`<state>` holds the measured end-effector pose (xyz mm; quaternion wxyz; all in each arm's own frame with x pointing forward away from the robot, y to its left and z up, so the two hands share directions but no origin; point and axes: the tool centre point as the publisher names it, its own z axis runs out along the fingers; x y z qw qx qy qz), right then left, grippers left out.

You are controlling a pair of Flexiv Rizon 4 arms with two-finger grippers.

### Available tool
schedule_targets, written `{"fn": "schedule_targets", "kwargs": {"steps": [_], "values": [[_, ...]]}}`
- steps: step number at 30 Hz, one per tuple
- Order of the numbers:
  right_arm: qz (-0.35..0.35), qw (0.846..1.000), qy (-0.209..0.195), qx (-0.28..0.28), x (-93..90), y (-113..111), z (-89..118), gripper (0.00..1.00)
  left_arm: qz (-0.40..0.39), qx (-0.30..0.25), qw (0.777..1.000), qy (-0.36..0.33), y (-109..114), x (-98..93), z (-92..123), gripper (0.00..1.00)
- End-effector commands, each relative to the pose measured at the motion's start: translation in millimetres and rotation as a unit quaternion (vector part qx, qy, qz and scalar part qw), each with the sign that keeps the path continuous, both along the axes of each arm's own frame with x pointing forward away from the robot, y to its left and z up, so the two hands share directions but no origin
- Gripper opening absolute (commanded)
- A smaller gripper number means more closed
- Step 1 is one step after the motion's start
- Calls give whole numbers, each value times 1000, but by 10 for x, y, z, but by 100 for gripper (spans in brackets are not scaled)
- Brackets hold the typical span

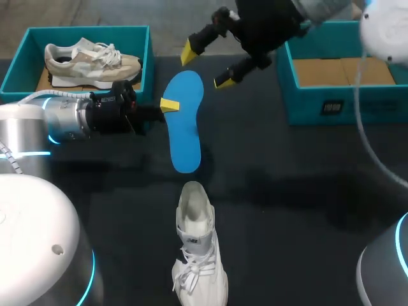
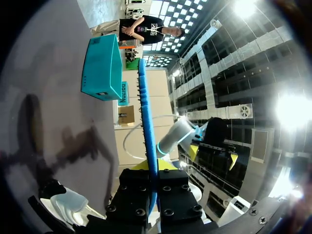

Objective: Take the shoe out of the shoebox, open the shoe tongue, remove and reinsert the insole, then place the shoe into the shoebox

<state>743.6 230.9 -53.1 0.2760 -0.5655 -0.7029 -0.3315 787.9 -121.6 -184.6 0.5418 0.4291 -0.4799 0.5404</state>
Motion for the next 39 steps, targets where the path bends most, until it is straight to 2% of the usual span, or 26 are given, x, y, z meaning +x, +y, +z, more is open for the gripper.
{"fn": "schedule_targets", "kwargs": {"steps": [1,20,29,34,39], "values": [[33,975,32,217,-12,-40,-104,100,0,2,1000,0,0,-6,5,0],[-10,959,57,279,-1,-112,-542,100,0,2,1000,0,0,-6,5,0],[-19,959,63,275,19,-106,-554,100,0,2,1000,-3,5,-2,13,0],[-23,960,65,271,15,-122,-557,100,12,15,998,-53,58,50,61,0],[-23,960,65,271,15,-122,-557,100,33,21,988,-148,131,143,124,0]]}}
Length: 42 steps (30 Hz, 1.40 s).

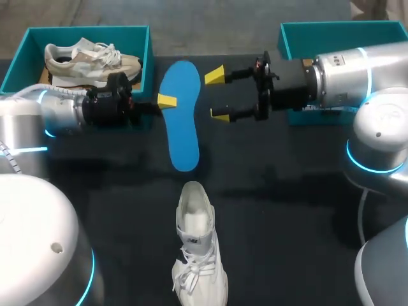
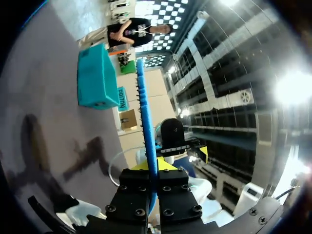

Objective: Take the shoe out of the shoebox, open the shoe tongue, remove and reinsert the insole, then place the shoe into the shoebox

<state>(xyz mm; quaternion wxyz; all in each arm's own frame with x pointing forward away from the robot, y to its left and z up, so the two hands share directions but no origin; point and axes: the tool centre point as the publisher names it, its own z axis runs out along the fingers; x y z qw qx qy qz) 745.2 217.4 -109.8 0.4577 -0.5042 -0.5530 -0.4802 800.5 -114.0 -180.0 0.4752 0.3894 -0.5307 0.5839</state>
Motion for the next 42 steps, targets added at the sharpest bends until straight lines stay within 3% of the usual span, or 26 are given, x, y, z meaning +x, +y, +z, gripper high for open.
{"fn": "schedule_targets", "kwargs": {"steps": [1,7,9,13,15,23,25,39,42], "values": [[-1,1000,0,-3,0,13,10,100,10,1,998,-62,72,38,90,0],[-1,1000,0,-3,0,13,10,100,39,-11,970,-242,162,10,224,0],[-1,1000,0,-3,0,13,10,100,61,4,946,-318,166,-37,258,0],[-1,1000,0,-3,0,13,10,100,81,2,910,-406,184,-37,286,0],[-1,1000,0,-3,0,13,10,100,88,-3,881,-464,195,-29,278,0],[-1,1000,0,-3,0,13,10,100,88,-32,804,-588,161,-36,296,0],[-1,1000,0,-3,0,13,10,100,101,-7,780,-618,126,20,274,0],[-1,1000,0,-3,0,13,10,100,101,-7,780,-618,126,20,274,0],[-1,1000,0,-3,0,13,10,100,103,-24,751,-652,189,51,302,0]]}}
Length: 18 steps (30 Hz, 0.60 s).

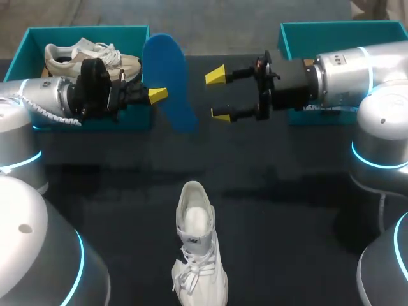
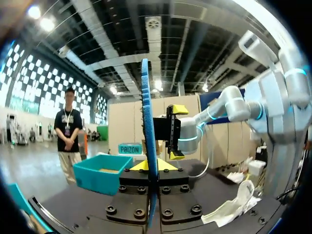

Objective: Take the shoe out of the shoebox, open the shoe tongue, remove and reinsert the insole, then place the shoe into the shoebox

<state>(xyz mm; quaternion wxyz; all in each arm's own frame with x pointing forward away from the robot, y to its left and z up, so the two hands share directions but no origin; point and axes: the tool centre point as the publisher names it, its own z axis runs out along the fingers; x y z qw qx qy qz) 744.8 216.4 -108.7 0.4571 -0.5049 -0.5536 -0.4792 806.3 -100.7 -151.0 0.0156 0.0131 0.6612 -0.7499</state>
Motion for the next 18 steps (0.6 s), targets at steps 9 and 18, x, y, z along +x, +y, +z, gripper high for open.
{"fn": "schedule_targets", "kwargs": {"steps": [9,18], "values": [[-1,1000,0,-1,3,23,-1,100,-17,-9,982,-190,205,-18,279,0],[-1,1000,0,-1,3,23,-1,100,10,32,922,-385,185,-83,330,0]]}}
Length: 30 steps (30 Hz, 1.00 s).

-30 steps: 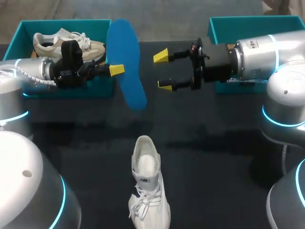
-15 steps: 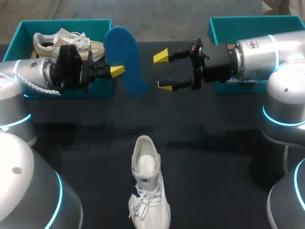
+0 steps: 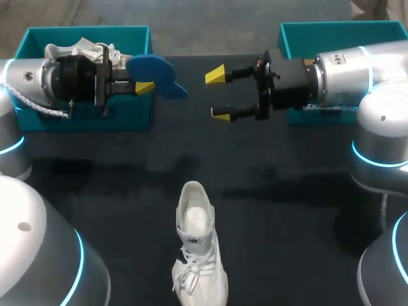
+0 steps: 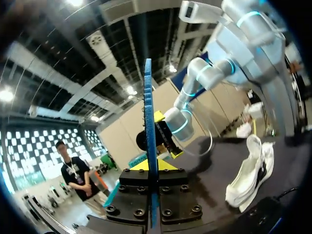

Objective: Take the shoe out of the shoebox, open the shoe tongue, remove and reinsert the insole, then place the shoe into the shoebox

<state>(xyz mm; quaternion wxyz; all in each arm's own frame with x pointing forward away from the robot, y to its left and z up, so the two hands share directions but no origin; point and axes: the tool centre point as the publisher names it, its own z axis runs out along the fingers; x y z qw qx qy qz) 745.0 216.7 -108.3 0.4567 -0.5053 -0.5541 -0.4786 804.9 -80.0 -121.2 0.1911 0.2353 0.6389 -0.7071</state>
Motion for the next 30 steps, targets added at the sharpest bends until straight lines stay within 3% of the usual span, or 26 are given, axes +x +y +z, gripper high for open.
{"fn": "schedule_targets", "kwargs": {"steps": [1,12,30], "values": [[-1,1000,0,0,1,21,-6,100,29,9,993,-116,-25,-69,30,0],[-1,1000,0,0,1,21,-6,100,34,12,960,-278,-64,-167,-4,0],[-1,1000,0,0,1,21,-6,100,48,6,915,-401,-62,-66,-12,0]]}}
